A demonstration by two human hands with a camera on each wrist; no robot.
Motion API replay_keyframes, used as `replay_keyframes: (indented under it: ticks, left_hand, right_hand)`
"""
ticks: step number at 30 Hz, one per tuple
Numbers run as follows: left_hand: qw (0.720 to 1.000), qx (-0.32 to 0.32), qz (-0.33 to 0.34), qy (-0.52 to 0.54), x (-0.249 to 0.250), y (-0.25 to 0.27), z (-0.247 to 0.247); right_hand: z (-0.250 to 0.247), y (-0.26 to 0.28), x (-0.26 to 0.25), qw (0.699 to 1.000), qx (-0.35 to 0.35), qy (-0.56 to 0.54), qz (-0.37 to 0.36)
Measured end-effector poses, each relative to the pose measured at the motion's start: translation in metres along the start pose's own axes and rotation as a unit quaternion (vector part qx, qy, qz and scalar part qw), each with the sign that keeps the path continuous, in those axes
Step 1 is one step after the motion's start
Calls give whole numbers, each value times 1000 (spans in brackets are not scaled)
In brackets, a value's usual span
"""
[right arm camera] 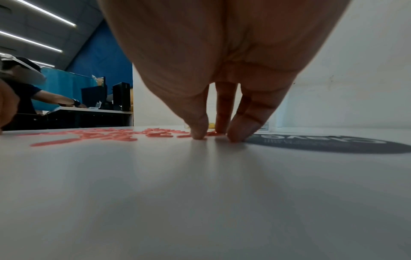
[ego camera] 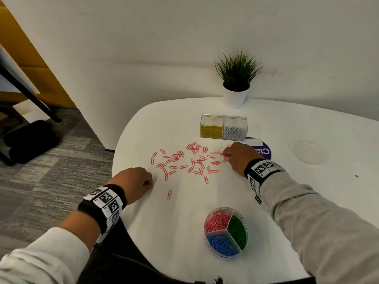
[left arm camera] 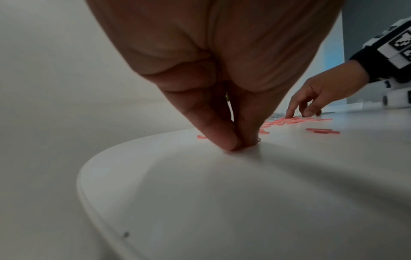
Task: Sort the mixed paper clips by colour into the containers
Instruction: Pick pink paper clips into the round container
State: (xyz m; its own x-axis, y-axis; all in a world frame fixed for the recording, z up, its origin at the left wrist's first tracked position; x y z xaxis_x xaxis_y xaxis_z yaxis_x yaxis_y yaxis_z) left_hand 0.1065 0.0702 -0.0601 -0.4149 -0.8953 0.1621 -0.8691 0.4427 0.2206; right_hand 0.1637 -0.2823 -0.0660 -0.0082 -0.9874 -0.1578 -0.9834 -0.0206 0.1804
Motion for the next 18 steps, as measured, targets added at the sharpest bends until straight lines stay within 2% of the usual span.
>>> replay_keyframes:
  ticks: [4,6,7,8,10,11,12,13,14,15,16,17,18]
  left_hand:
    - [999,45,14,12,-2,0,2]
    - [994,83,-24,69,-6,-1,2]
    - [983,119,-54,130,-8,-3,2]
    - [961,157,-86,211,-11,-6,1]
    - [886,217,-142,384,-13,-12,-1]
    - [830,230,-172,479,-14,-15,-2]
    - [756,236,-200,577,-14,-18,-3]
    - [677,238,-224,659,-13,-20,-5]
    - [615,242,-242,711,-12,-21,-8]
    - [581,246,-254,733,-11,-22,-12]
    - [576,250,-260,733,-11,-25,-15]
    - [599,248,-262,715,-12,-29,-19]
    - [646,238,-261,677,-11,-34,-22]
  right_hand:
    - [-3,-3,0,1000,5,20,-7]
    - [-4,-1,-1,1000,-9,27,-8]
    - [-5,0,0,1000,-19,21,-7]
    - [-8,2,0,1000,-20,0,-3]
    - [-17,8,7,995,3,-94,16]
    - [-21,11,11,987,31,-157,33]
    - [-26,14,17,968,65,-234,55]
    - [-31,18,23,932,93,-341,79]
    - [-35,22,28,866,105,-478,101]
    - [-39,27,33,770,93,-621,116]
    - [-42,31,37,656,63,-741,127]
    - [-44,34,41,552,23,-824,130]
    - [-47,37,44,476,-14,-871,123]
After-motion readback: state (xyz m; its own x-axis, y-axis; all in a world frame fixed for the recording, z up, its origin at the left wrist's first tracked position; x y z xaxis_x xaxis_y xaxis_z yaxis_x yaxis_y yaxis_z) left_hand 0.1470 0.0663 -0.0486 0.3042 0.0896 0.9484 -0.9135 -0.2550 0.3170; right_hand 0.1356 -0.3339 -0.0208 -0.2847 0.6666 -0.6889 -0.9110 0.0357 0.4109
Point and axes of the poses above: each hand's wrist, its own y-axis away from the middle knuckle, its own z-axis out of the palm, x = y × z, the point moved 2 cm from there along -y, towards the middle knuckle, and after that the axes turned 10 degrees about z, right-handed, at the moved point
